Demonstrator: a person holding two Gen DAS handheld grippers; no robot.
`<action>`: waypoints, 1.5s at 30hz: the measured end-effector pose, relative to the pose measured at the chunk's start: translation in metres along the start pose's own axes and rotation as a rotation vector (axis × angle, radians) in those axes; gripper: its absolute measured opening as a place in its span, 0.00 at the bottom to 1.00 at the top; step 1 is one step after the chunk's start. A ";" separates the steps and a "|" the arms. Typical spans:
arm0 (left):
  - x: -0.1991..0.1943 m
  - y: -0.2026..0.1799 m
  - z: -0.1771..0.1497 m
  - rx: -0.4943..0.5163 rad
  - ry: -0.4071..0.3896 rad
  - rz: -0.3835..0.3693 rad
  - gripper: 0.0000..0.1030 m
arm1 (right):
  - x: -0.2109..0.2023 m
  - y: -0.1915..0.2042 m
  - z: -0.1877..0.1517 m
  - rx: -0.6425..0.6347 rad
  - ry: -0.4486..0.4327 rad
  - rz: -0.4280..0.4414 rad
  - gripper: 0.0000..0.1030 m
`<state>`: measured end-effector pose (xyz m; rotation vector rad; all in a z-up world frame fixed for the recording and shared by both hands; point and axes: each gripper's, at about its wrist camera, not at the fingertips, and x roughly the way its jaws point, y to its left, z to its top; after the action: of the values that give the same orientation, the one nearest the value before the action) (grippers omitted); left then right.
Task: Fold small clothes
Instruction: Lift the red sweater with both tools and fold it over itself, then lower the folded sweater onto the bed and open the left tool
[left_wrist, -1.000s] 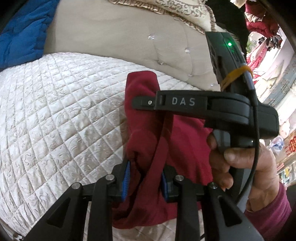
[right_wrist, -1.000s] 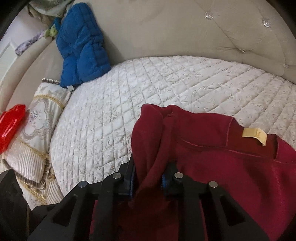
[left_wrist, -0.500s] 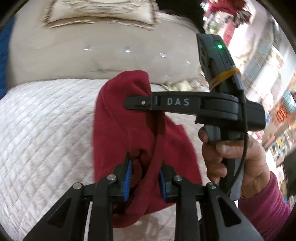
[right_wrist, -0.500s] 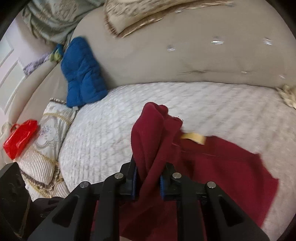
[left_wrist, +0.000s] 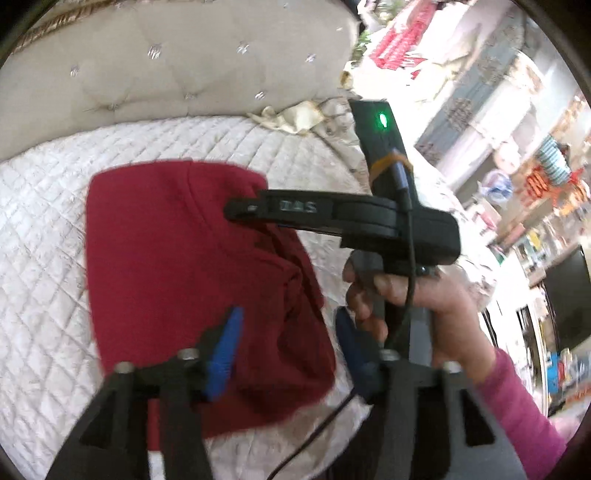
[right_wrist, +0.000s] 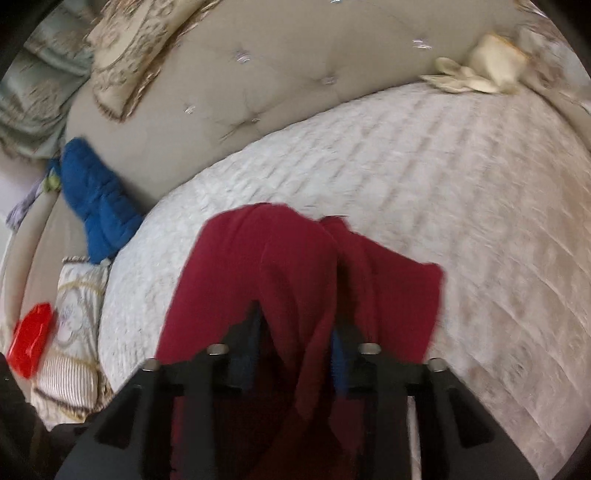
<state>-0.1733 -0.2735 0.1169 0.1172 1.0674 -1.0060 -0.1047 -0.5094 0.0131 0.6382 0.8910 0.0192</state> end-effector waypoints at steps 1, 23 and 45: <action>-0.010 0.001 -0.002 0.015 -0.018 0.005 0.72 | -0.008 -0.002 -0.002 0.004 -0.019 -0.001 0.16; 0.020 0.070 -0.075 -0.036 0.036 0.304 0.80 | -0.055 0.018 -0.131 -0.112 0.020 -0.062 0.00; -0.007 0.076 -0.060 -0.106 -0.036 0.266 0.80 | -0.053 0.030 -0.089 -0.126 -0.110 -0.174 0.00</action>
<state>-0.1585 -0.1943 0.0633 0.1500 1.0388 -0.7088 -0.1963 -0.4544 0.0267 0.4382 0.8289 -0.1144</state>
